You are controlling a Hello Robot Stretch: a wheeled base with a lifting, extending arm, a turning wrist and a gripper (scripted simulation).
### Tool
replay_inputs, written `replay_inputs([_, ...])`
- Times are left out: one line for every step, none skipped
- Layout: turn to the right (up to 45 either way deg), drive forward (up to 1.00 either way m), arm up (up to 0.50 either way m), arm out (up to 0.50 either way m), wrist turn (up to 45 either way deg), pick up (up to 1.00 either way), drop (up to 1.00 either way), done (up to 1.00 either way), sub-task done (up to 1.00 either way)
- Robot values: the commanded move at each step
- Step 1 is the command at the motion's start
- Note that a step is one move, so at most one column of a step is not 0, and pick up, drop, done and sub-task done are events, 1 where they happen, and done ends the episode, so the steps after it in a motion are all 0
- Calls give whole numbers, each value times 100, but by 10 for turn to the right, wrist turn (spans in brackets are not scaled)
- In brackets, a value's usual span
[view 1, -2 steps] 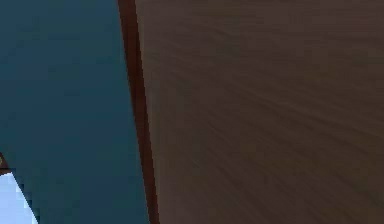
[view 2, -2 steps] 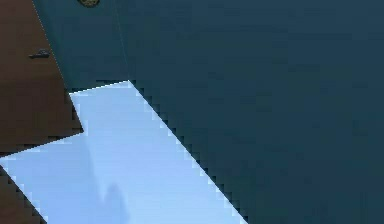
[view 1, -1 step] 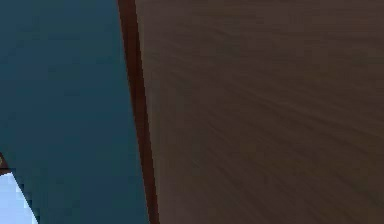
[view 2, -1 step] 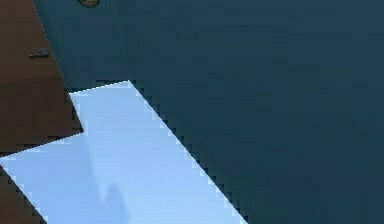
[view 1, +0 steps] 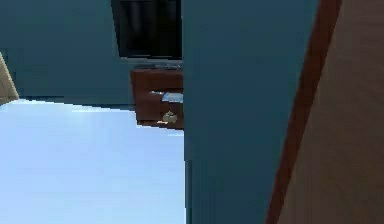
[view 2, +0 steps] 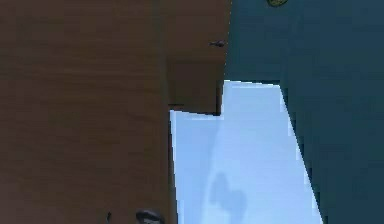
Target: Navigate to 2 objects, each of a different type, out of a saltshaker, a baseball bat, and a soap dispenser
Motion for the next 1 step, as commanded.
replay_inputs([450,0,0,0,0,0,0,0,0])
